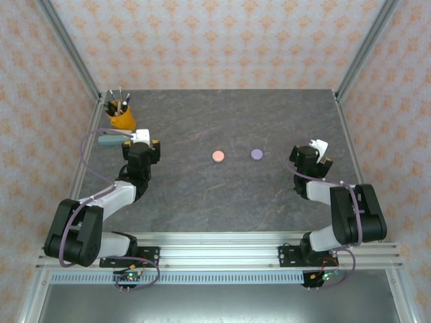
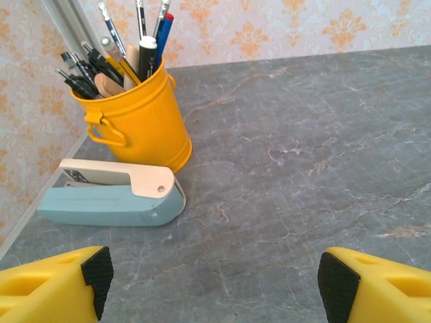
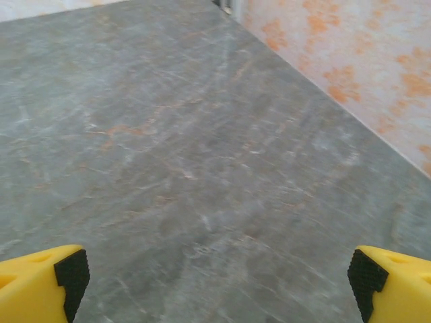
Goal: Insert the wireless bluetooth earbuds into the charging case
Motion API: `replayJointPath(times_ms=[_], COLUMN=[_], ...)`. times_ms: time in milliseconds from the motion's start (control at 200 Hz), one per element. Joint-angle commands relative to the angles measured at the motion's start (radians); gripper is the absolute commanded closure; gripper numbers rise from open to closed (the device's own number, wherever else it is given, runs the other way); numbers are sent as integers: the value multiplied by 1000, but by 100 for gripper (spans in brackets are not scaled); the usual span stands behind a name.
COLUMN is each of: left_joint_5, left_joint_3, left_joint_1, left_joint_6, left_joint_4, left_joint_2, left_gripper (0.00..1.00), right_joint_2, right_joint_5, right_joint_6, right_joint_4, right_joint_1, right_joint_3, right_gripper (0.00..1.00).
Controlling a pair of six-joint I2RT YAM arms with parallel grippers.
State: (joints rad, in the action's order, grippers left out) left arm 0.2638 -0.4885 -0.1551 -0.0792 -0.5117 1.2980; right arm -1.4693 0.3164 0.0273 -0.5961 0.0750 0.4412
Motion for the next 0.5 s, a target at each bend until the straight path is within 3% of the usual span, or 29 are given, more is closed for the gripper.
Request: replayJointPath(times_ms=[0, 35, 175, 370, 415, 430, 480, 495], left_joint_5=[-78, -95, -120, -121, -158, -174, -179, -179], left_joint_3=[42, 55, 119, 101, 54, 54, 66, 56], left_joint_1=[25, 33, 41, 72, 100, 113, 118, 118], left_joint_6=[-11, 2, 25, 33, 70, 75, 73, 76], left_joint_4=[-62, -67, -154, -345, -194, -211, -247, -206], left_joint_2=[-43, -41, 5, 221, 191, 198, 204, 195], left_gripper=[18, 18, 18, 19, 18, 18, 13, 4], right_joint_2=[-50, -67, -54, -61, -59, -57, -51, -50], right_joint_5=[-97, -95, -108, -131, -129, -130, -129, -130], right_joint_6=[-42, -51, -45, -42, -43, -41, -45, -46], right_joint_4=[-197, -263, -200, -191, -193, -194, -208, -207], right_joint_1=[-7, -8, -11, -21, -21, -21, -21, -21], right_joint_3=[-31, -52, -33, -25, -26, -26, -36, -37], right_gripper=[0, 0, 0, 0, 0, 0, 0, 1])
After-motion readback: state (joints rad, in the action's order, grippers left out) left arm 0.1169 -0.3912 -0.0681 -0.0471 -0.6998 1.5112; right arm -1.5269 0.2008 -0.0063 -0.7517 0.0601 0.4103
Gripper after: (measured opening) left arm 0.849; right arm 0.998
